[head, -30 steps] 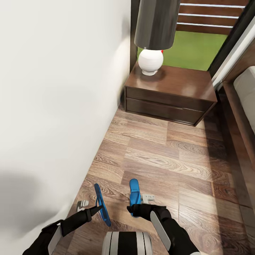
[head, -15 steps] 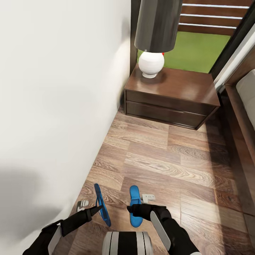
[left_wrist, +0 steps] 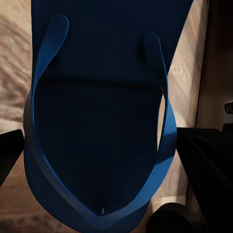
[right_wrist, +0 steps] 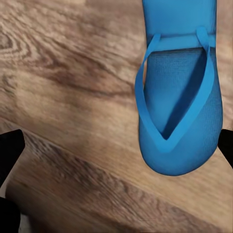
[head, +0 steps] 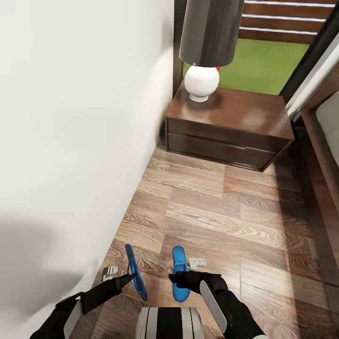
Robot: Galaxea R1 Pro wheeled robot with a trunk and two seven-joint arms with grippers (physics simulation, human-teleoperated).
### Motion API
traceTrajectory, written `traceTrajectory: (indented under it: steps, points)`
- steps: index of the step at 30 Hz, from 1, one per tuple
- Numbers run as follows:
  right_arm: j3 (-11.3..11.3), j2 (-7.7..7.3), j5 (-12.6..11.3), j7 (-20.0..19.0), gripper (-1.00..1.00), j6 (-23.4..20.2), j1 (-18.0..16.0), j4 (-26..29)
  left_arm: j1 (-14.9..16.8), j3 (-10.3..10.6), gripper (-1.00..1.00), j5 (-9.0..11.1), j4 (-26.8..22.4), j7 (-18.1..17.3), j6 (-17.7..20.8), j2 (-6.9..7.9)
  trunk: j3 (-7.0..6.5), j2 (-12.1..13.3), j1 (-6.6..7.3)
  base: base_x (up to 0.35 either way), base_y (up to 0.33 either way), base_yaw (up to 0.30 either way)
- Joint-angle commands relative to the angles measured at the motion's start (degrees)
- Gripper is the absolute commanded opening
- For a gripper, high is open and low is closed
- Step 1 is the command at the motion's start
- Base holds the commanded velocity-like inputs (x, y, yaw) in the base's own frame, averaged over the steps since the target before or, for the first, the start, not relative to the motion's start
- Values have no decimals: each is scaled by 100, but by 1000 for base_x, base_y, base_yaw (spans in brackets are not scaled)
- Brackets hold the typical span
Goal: In the bedroom, move the book from the bed onto either nightstand, and place the two sandals side by side next to the bed.
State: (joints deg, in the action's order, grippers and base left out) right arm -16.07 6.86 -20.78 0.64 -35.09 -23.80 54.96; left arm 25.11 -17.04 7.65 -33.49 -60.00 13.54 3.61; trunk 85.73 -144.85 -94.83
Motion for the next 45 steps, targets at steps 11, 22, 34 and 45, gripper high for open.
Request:
traceTrajectory:
  steps: [11,22,34,45]
  points:
    - [-1,0,-10,11,100,-20,-2,11,2,-9,-100,27,0,-20,61,0,248,-16,-27,0,0,0]
    - [-1,0,-5,15,100,-15,-2,14,2,-9,-100,27,0,-21,60,0,358,-23,-40,0,0,0]
    - [-9,0,12,384,100,-7,-2,22,2,-8,-100,30,0,-20,61,0,358,-23,-40,0,0,0]
    - [-45,0,4,947,100,-7,-2,365,2,-9,-100,32,0,-26,61,-1,358,-23,-40,0,0,0]
